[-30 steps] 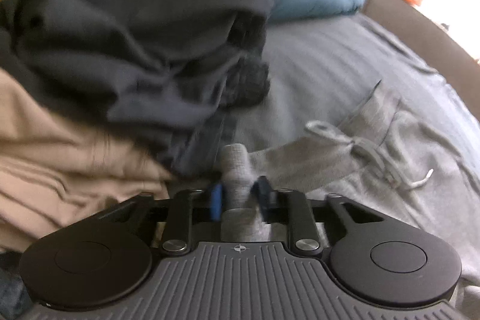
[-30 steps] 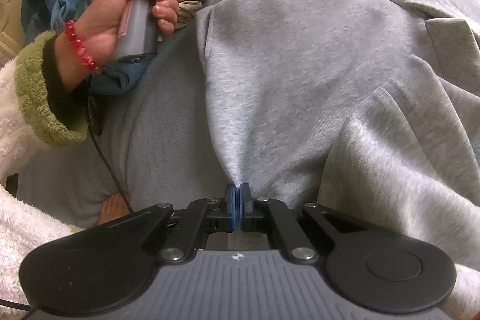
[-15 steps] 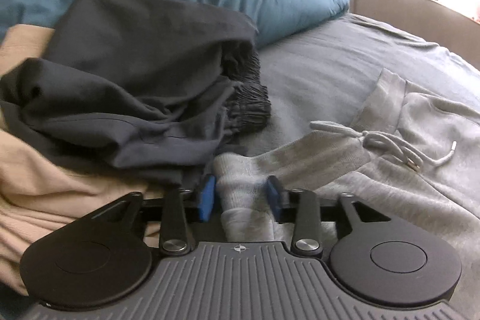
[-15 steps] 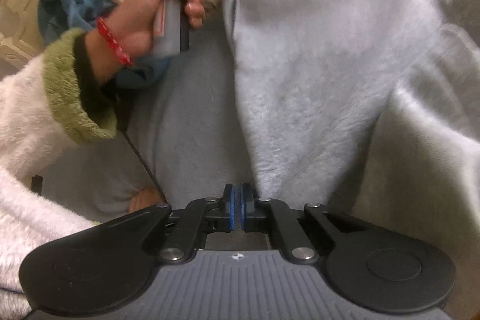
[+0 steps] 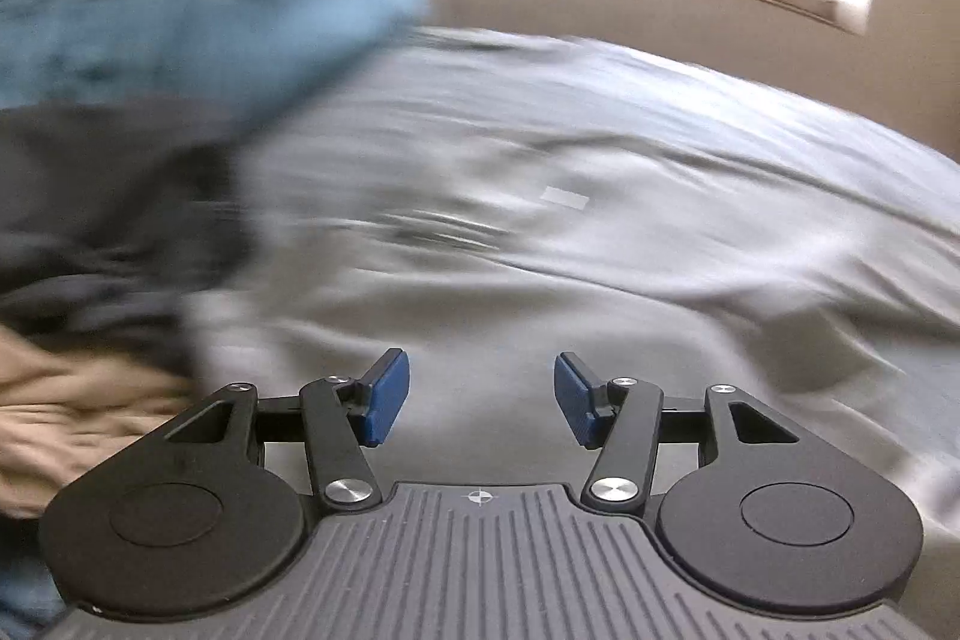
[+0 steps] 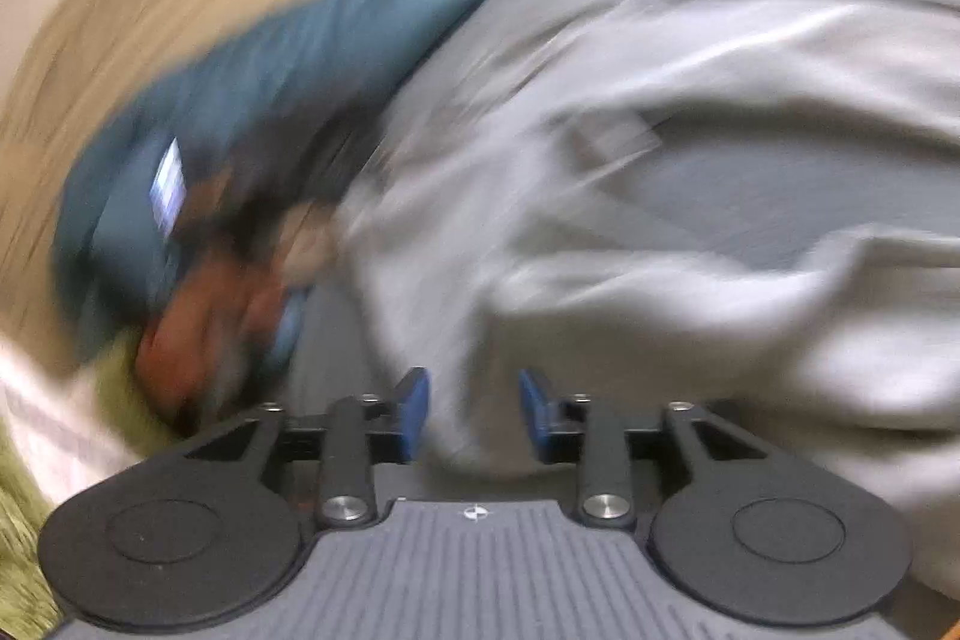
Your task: Fold clothes
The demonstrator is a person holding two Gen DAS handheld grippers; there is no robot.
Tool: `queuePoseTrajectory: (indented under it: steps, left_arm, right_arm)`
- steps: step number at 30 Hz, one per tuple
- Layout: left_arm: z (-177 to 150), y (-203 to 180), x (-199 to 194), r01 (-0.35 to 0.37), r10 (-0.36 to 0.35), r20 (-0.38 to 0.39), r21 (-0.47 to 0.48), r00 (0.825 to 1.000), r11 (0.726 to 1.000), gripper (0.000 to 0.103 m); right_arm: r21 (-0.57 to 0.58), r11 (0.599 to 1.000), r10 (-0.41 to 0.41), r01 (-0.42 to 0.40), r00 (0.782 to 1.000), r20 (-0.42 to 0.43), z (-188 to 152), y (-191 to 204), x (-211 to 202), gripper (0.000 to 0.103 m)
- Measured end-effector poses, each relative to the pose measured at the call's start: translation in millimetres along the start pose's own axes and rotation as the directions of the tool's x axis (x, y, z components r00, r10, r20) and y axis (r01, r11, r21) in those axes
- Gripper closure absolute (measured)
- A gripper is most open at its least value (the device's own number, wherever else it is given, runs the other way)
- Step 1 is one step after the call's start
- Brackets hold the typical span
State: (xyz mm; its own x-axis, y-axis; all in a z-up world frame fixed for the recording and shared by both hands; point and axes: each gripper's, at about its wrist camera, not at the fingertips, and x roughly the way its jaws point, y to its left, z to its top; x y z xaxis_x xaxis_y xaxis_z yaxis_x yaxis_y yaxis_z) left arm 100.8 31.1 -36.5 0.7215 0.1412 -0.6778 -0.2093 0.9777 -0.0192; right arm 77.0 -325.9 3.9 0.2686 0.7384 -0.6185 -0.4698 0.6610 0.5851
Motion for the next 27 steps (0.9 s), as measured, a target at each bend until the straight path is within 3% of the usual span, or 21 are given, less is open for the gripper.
queuePoseTrajectory:
  steps: [2,4,6,9,13,15,16,18,20,24,27]
  left_arm:
    - [-0.9,-20.6,-5.9,0.119,-0.118,-0.015,0.05,0.993,0.992,0.049]
    - [-3.7,-35.1,-15.9,0.238,-0.237,-0.027,0.074,0.971,0.968,0.049]
    - [-9.3,-52.9,-25.5,0.351,-0.348,-0.052,0.111,0.936,0.93,0.049]
    - [-19.8,-83.5,-39.0,0.499,-0.487,-0.11,0.177,0.866,0.848,0.046]
    - [-35.1,-140.4,-49.8,0.594,-0.551,-0.222,0.299,0.805,0.747,0.043]
    - [-39.4,-167.6,-49.7,0.626,-0.571,-0.258,0.339,0.78,0.702,0.031]
    - [-41.0,-180.6,-48.5,0.634,-0.575,-0.267,0.362,0.773,0.684,0.03]
    - [-42.9,-200.9,-45.0,0.605,-0.557,-0.246,0.424,0.793,0.674,0.029]
    - [-43.2,-216.8,-40.8,0.554,-0.525,-0.209,0.483,0.825,0.679,0.029]
    - [-40.0,-234.8,-20.5,0.5,-0.474,-0.191,0.506,0.86,0.703,0.03]
    - [-37.1,-237.6,0.7,0.503,-0.435,-0.253,0.472,0.864,0.724,0.033]
  right_arm:
    - [0.1,0.99,-0.111,0.102,0.989,0.092,-0.1,-22.5,-29.6,0.061]
    - [0.185,0.959,-0.244,0.217,0.959,0.143,-3.4,-41.7,-51.2,0.06]
    - [0.288,0.92,-0.317,0.266,0.937,0.147,-7.4,-61.2,-65.1,0.06]
    - [0.385,0.882,-0.355,0.27,0.919,0.17,-4.9,-79.6,-74.9,0.06]
    - [0.412,0.865,-0.391,0.288,0.9,0.193,26.4,-92.1,-77.2,0.057]
    - [0.42,0.865,-0.369,0.273,0.915,0.165,46.3,-102.2,-67.8,0.054]
    - [0.424,0.861,-0.372,0.28,0.916,0.152,54.7,-106.9,-62.8,0.053]
    - [0.39,0.865,-0.384,0.315,0.917,0.111,70.3,-113.6,-45.9,0.053]
    - [0.364,0.845,-0.45,0.391,0.888,0.09,83.1,-119.9,-31.5,0.053]
    - [0.272,0.774,-0.61,0.572,0.789,0.076,96.1,-127.5,-18.1,0.053]
    - [0.188,0.691,-0.715,0.698,0.698,0.039,93.8,-133.6,-8.3,0.047]
